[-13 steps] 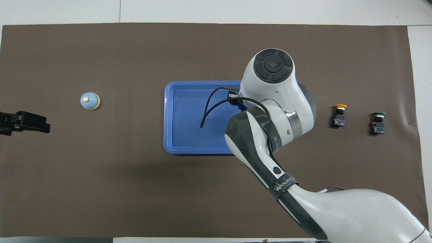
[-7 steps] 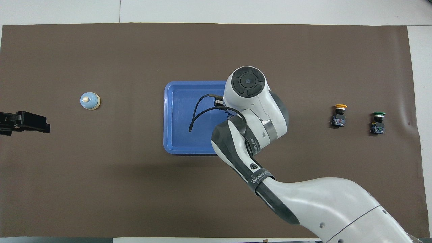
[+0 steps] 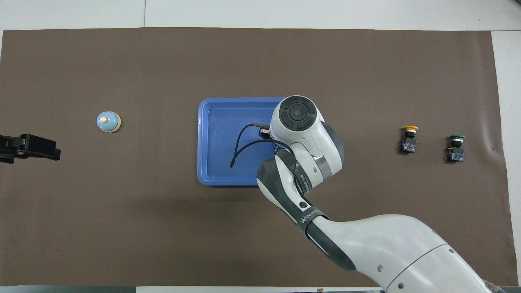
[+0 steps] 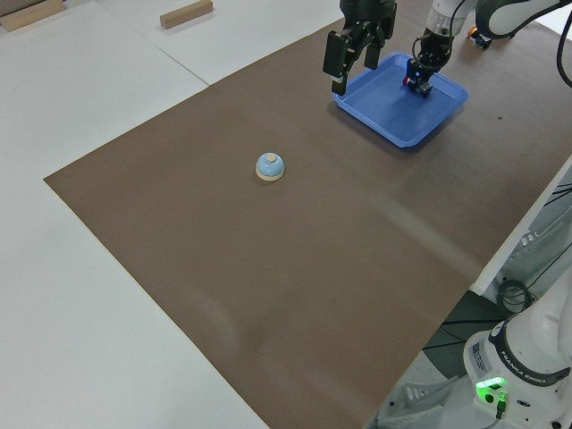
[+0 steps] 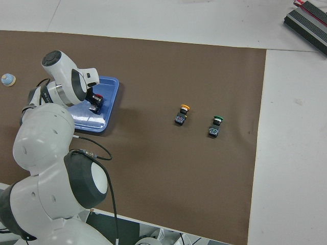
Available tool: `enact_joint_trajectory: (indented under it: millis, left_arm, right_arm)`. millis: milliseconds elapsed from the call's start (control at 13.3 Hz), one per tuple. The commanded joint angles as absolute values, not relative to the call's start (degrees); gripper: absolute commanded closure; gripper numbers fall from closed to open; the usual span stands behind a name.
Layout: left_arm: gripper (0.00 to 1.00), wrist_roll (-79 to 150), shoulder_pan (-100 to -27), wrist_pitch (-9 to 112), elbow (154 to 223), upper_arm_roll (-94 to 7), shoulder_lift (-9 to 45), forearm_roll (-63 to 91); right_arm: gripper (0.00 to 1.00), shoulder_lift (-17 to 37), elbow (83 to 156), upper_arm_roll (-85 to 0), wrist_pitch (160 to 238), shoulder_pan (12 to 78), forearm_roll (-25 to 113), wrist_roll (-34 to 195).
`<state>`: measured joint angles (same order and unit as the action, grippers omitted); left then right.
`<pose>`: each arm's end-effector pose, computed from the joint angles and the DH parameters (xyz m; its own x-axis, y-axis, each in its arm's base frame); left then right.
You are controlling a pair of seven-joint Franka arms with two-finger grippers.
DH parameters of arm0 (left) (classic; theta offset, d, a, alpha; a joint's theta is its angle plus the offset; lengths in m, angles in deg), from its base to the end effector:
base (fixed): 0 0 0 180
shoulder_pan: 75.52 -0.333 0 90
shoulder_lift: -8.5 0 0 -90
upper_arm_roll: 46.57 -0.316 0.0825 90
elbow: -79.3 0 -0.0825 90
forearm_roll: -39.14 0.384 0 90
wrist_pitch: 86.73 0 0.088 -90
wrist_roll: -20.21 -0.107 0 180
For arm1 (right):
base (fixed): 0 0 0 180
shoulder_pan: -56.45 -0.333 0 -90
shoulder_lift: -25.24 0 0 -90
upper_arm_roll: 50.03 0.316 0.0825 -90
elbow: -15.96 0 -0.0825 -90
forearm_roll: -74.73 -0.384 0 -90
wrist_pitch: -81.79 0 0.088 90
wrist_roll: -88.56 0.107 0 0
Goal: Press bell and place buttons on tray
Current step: 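Carry the red button into the blue tray with the right gripper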
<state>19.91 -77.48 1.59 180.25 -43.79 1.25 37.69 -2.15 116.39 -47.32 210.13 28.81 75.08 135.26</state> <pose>0.5080 -0.0115 0.5996 0.9954 -0.0193 -0.0938 -0.0175 -0.9997 0.0196 0.5724 0.3317 0.2994 0.9591 -0.2830 -0.0057 -0.2831 -0.9589 -0.0186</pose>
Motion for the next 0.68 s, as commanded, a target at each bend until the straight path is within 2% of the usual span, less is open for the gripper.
enact_joint_trajectory:
  millis: [0, 75, 150, 375, 601]
  left_arm:
    - [0.00, 19.86, -77.63, 0.90, 179.85, -43.84, 1.21, 37.47]
    - [0.00, 19.86, -77.63, 0.81, 179.85, -43.84, 1.21, 37.47]
    - [0.00, 19.86, -77.63, 0.90, 179.85, -43.84, 1.21, 37.47]
    - [0.00, 19.86, -77.63, 0.81, 179.85, -43.84, 1.21, 37.47]
    - [0.00, 19.86, -77.63, 0.81, 179.85, -43.84, 1.21, 37.47]
  right_arm:
    - [0.73, -0.51, 118.53, -47.31, 211.69, 28.94, 75.25, 138.03]
    - [0.05, -0.51, 118.27, -47.31, 211.52, 28.94, 75.25, 139.87]
    - [0.00, -0.60, 117.57, -47.31, 210.56, 29.03, 75.17, 141.28]
    - [0.00, 1.67, 115.46, -47.57, 206.52, 30.43, 74.81, 141.65]
    - [0.00, 6.50, 114.66, -47.66, 201.60, 35.17, 74.90, 136.57]
